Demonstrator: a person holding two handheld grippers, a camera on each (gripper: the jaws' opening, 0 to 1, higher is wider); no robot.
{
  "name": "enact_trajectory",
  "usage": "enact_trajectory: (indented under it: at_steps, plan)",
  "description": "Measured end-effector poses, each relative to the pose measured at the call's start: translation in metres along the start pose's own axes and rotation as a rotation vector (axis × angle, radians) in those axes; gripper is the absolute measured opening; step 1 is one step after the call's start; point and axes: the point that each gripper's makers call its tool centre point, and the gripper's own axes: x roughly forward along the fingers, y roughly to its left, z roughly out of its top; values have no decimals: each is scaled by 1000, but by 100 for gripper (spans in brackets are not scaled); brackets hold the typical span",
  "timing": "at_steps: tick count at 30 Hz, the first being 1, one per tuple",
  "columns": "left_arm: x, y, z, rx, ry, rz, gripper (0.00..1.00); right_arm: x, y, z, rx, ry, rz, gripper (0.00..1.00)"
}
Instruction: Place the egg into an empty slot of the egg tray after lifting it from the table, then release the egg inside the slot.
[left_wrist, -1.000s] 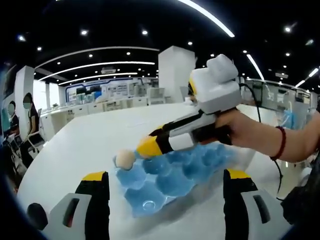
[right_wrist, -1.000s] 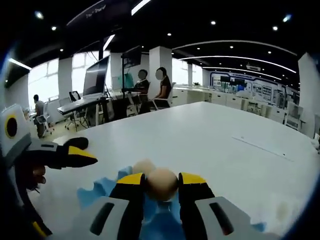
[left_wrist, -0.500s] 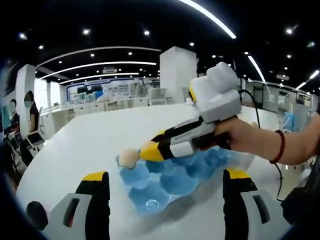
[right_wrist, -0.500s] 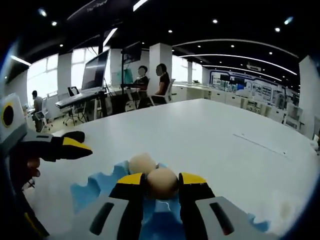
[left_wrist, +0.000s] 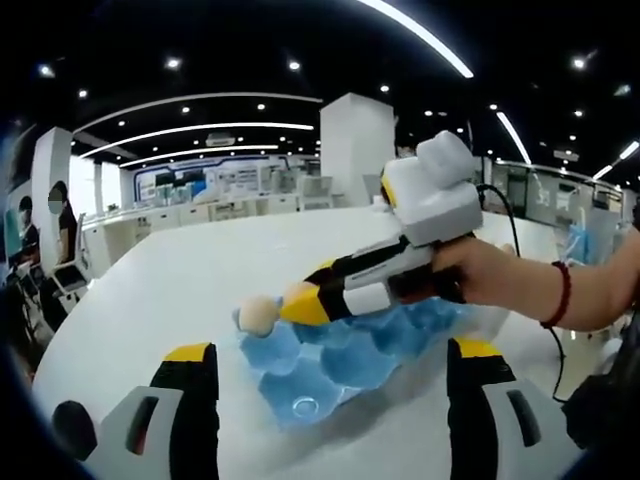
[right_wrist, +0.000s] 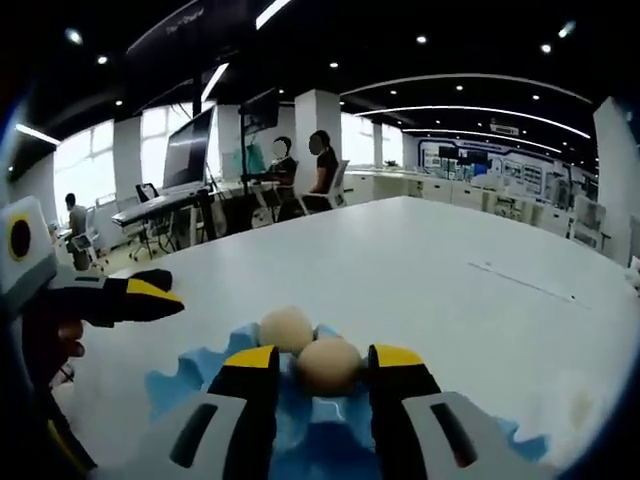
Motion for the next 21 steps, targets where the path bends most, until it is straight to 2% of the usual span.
enact_trajectory:
  at_steps: [4, 10, 21]
  plan:
    - [-1, 1, -2, -10, 4, 7, 98, -3, 2, -2, 13, 1, 4, 46]
    - [-5, 2, -2, -23, -2, 18, 99, -9, 1, -2, 17, -25, -7, 48]
    - [-7, 1, 0, -25, -13, 35, 100, -21, 0, 3, 45, -42, 20, 61]
